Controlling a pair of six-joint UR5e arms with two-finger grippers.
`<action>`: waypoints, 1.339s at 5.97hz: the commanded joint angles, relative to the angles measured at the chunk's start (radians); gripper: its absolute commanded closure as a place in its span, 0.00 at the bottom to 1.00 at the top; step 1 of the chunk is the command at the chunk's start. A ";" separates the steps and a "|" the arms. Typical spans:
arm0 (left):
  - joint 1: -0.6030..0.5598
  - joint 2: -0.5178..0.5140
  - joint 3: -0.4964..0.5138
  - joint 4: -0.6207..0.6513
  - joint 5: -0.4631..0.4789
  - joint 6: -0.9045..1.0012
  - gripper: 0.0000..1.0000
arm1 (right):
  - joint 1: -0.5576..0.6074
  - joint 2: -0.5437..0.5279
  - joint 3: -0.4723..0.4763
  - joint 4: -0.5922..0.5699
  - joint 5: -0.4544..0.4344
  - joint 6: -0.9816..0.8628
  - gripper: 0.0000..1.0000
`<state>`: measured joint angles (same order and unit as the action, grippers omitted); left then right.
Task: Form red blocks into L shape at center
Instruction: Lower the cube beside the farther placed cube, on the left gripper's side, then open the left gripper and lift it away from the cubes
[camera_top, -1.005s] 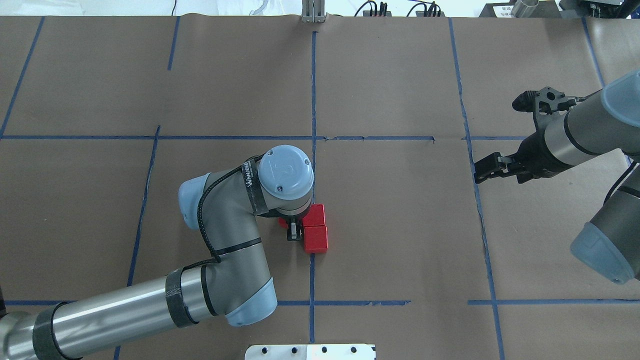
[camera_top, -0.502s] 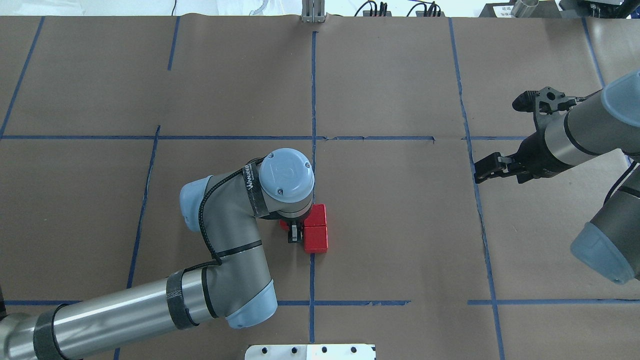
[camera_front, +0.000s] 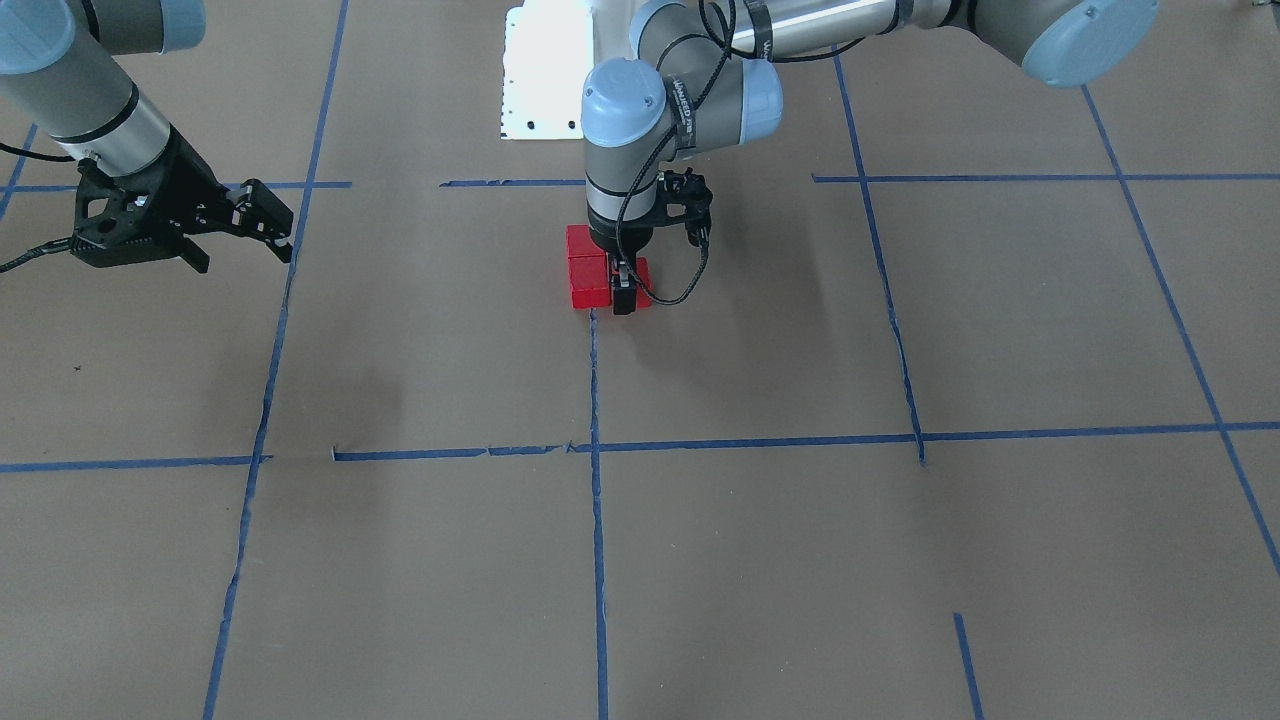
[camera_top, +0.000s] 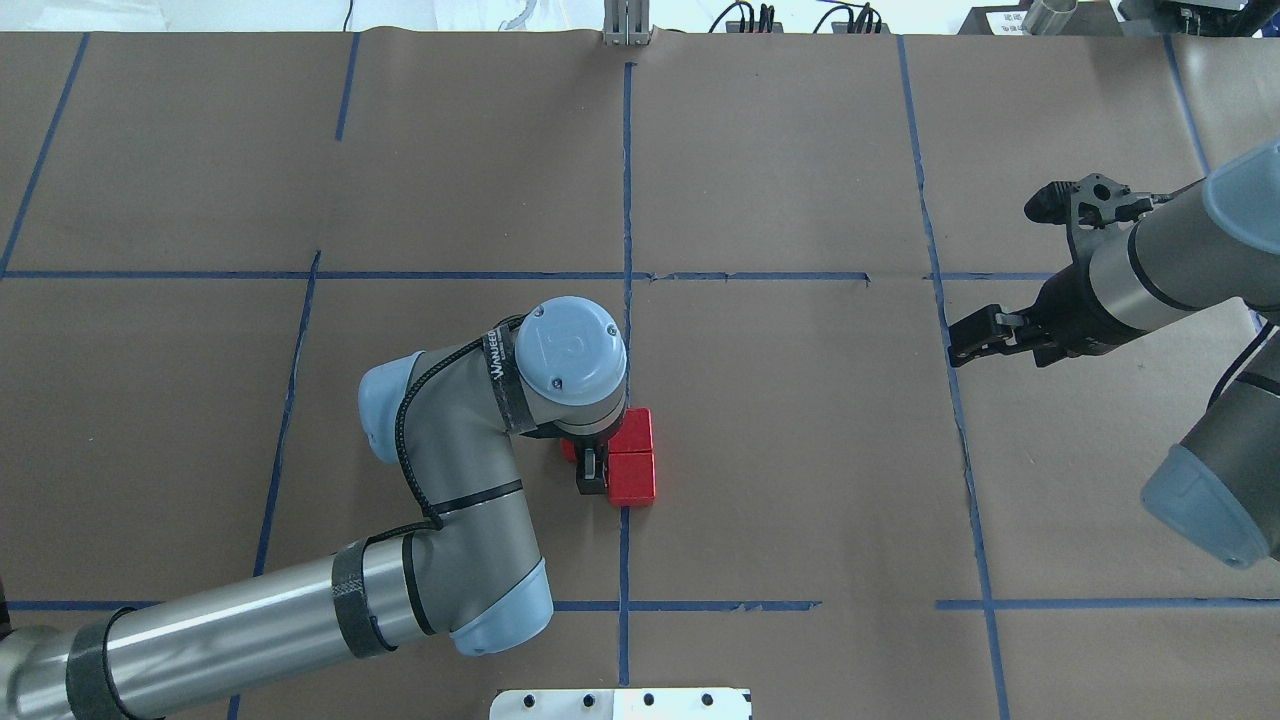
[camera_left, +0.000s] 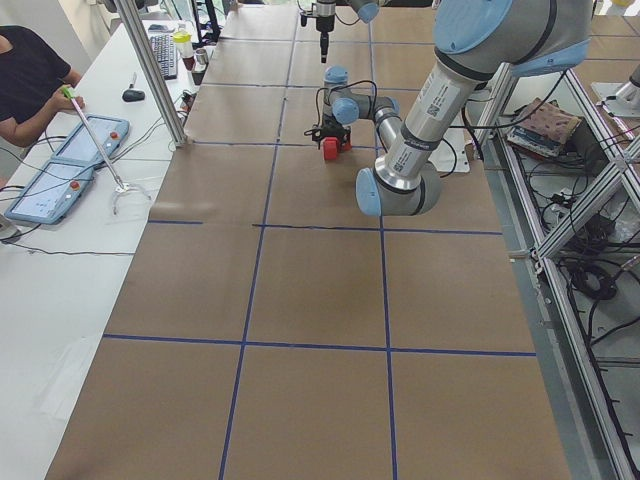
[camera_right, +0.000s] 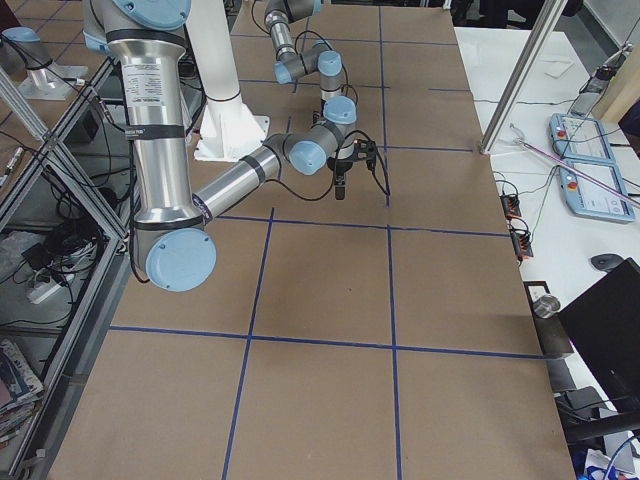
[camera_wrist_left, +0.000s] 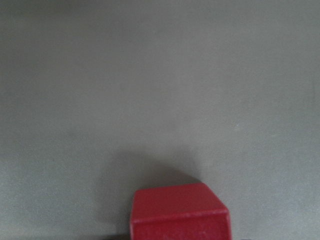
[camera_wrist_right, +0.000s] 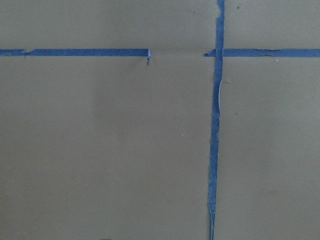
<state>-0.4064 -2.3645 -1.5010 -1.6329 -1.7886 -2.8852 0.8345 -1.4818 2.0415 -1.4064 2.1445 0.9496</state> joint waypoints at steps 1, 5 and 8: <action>-0.003 -0.002 -0.010 -0.004 -0.002 0.006 0.00 | 0.000 0.001 -0.001 0.001 0.000 0.001 0.00; -0.044 0.066 -0.201 0.074 -0.095 0.050 0.00 | 0.000 0.002 0.000 0.000 0.000 0.001 0.00; -0.096 0.111 -0.304 0.133 -0.117 0.271 0.00 | 0.023 -0.008 0.000 -0.002 -0.002 0.000 0.00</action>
<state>-0.4825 -2.2685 -1.7877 -1.5063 -1.9010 -2.6828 0.8445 -1.4841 2.0427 -1.4072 2.1440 0.9499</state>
